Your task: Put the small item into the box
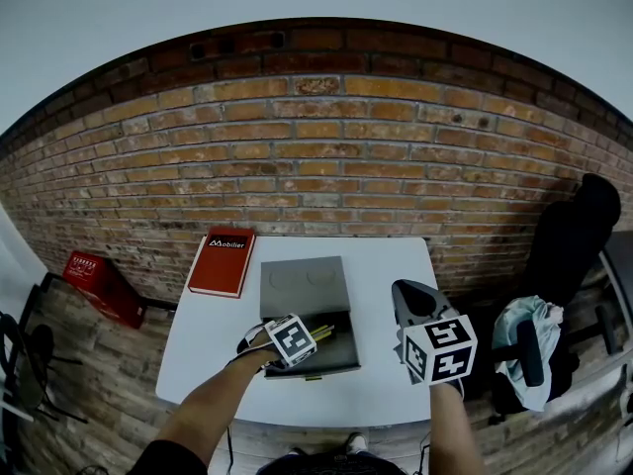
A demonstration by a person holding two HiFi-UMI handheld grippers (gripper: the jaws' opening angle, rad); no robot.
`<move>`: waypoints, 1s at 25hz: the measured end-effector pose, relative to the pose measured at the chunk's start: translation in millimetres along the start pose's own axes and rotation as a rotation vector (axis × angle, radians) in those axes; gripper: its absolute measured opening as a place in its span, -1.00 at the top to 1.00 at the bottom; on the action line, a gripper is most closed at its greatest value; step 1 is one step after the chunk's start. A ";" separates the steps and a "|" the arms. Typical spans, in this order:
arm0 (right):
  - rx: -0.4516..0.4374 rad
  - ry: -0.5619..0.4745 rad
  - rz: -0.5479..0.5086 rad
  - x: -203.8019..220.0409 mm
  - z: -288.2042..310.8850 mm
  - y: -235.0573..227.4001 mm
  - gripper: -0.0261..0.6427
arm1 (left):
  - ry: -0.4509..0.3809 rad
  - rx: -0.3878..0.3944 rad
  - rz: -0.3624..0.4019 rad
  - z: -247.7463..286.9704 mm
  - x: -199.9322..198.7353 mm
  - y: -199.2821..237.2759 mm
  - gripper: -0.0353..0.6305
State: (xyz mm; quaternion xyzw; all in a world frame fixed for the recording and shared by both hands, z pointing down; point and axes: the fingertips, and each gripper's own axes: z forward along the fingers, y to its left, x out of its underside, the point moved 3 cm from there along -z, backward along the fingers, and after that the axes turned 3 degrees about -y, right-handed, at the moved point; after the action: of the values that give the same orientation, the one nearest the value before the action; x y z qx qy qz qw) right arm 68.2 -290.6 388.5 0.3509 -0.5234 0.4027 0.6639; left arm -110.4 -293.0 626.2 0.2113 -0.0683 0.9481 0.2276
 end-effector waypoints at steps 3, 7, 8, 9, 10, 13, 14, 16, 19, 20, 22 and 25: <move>0.003 0.004 -0.001 1.0 0.2 -1.6 0.86 | 0.051 0.030 -0.035 5.2 11.2 -1.2 0.50; 0.007 0.013 -0.003 2.2 0.5 -4.4 0.86 | 0.094 0.075 -0.054 10.8 20.6 -6.5 0.50; 0.008 0.016 -0.002 2.8 0.6 -5.1 0.86 | 0.102 0.086 -0.060 11.8 21.9 -8.2 0.50; 0.009 0.018 -0.001 3.4 0.8 -5.7 0.86 | 0.109 0.094 -0.064 12.7 22.8 -9.4 0.50; 0.009 0.019 0.001 3.7 0.9 -6.1 0.86 | 0.113 0.094 -0.063 13.7 23.0 -9.1 0.50; 0.010 0.020 0.004 4.3 0.9 -7.2 0.86 | 0.121 0.046 -0.022 17.3 20.9 -0.6 0.50; 0.011 0.021 0.004 4.7 0.8 -7.6 0.86 | 0.124 0.038 -0.012 18.0 20.2 0.5 0.50; 0.013 0.023 0.002 5.4 0.7 -8.3 0.86 | 0.122 0.050 -0.011 19.0 19.2 -1.8 0.50; 0.014 0.025 0.005 6.1 0.1 -9.8 0.86 | 0.122 0.053 -0.005 20.1 18.5 -1.1 0.50; 0.013 0.025 0.007 6.5 -0.1 -10.1 0.86 | 0.126 0.053 -0.002 20.5 19.2 -0.7 0.50; 0.012 0.029 0.006 7.9 -0.3 -10.3 0.86 | 0.132 0.047 -0.002 20.7 21.1 1.0 0.50; 0.015 0.034 0.005 9.2 -1.4 -12.1 0.86 | 0.133 0.063 -0.013 22.1 21.9 -0.5 0.50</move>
State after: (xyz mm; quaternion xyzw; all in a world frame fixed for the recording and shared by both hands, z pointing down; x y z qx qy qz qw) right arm 80.8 -293.0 396.7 0.3476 -0.5098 0.4139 0.6693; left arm -119.7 -288.8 655.7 0.1552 -0.0220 0.9602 0.2310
